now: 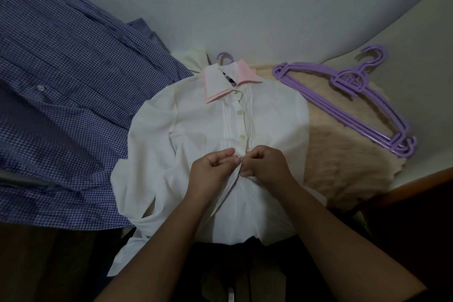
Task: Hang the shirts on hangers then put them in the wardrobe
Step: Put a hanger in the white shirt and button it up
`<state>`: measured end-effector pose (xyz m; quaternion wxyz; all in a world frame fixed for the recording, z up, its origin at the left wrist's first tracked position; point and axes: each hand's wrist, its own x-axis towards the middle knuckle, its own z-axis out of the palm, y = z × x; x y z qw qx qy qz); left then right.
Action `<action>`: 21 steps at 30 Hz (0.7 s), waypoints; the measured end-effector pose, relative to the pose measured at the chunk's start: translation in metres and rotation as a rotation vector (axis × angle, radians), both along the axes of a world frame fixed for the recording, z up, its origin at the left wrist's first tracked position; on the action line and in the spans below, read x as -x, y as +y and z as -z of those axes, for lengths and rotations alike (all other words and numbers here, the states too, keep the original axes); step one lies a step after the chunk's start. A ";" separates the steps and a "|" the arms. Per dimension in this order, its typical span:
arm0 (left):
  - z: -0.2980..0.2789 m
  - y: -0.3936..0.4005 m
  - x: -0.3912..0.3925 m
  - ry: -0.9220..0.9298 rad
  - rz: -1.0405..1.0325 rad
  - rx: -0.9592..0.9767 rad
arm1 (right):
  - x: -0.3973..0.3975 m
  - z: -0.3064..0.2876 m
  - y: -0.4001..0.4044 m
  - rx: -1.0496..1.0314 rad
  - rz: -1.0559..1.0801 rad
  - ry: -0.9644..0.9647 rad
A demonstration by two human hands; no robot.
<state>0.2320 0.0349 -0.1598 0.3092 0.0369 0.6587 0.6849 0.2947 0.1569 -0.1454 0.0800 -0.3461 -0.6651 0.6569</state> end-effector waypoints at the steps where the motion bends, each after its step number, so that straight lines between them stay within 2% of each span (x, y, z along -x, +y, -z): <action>1: 0.001 0.000 0.001 0.009 0.006 0.025 | 0.000 0.001 0.000 0.011 0.000 0.010; 3: 0.001 0.000 0.007 -0.044 0.009 0.049 | 0.001 0.002 0.001 0.013 -0.030 0.018; 7: -0.003 0.002 0.017 -0.401 -0.023 -0.126 | 0.002 0.002 0.007 0.037 -0.117 0.069; 9: -0.004 0.002 0.023 -0.415 -0.006 -0.147 | 0.004 0.001 0.010 0.064 -0.147 0.084; 10: -0.004 0.002 0.025 -0.354 0.014 -0.122 | 0.005 0.002 0.011 0.065 -0.155 0.087; 14: 0.004 -0.001 0.033 0.167 0.193 0.217 | 0.009 0.009 0.020 -0.054 -0.160 0.021; 18: 0.010 -0.001 0.042 0.294 0.310 0.288 | 0.010 0.021 0.031 -0.183 -0.129 -0.093; 21: 0.018 -0.002 0.046 0.247 0.314 0.298 | 0.012 0.028 0.033 -0.238 -0.096 -0.088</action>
